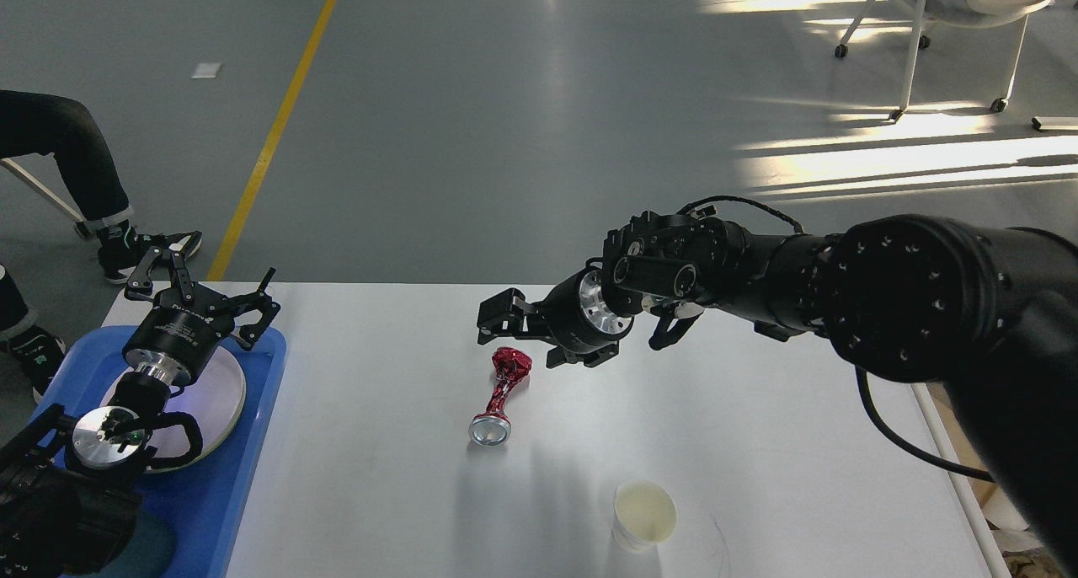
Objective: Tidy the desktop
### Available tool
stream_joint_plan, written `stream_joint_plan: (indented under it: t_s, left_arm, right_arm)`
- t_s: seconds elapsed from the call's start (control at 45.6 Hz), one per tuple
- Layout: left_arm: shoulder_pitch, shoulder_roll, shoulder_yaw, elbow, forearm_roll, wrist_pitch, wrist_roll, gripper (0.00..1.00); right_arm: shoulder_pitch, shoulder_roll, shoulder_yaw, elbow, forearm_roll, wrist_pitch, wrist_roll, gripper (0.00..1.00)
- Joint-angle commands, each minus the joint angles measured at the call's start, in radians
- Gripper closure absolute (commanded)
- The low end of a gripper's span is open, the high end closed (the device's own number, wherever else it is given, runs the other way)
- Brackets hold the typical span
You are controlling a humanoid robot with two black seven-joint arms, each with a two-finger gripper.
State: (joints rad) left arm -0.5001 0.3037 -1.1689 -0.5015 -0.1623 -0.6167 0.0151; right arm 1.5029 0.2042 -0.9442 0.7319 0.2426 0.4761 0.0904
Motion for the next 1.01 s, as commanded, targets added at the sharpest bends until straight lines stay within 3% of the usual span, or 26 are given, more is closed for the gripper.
stream_joint_plan:
  t_s: [0.0,0.241,0.504,0.767,0.986]
  left_arm:
    - [0.0,0.0,0.0,0.0,0.0,0.0,0.0,0.04]
    - [0.0,0.0,0.0,0.0,0.0,0.0,0.0,0.04]
    - [0.0,0.0,0.0,0.0,0.0,0.0,0.0,0.04]
    - [0.0,0.0,0.0,0.0,0.0,0.0,0.0,0.04]
    - [0.0,0.0,0.0,0.0,0.0,0.0,0.0,0.04]
  right_arm:
    - [-0.073,-0.002,-0.001,-0.025,-0.045,-0.002,0.0,0.0]
    - [-0.18,-0.006,0.001,-0.08,-0.062,-0.017,0.0,0.0]
    - [-0.239,-0.012,0.088,-0.088,-0.06,-0.139,0.002,0.0]
    - [-0.3,-0.063,0.216,-0.105,-0.06,-0.142,0.0,0.0]
    - [-0.254,-0.124,0.188,-0.042,-0.062,-0.111,0.0,0.0]
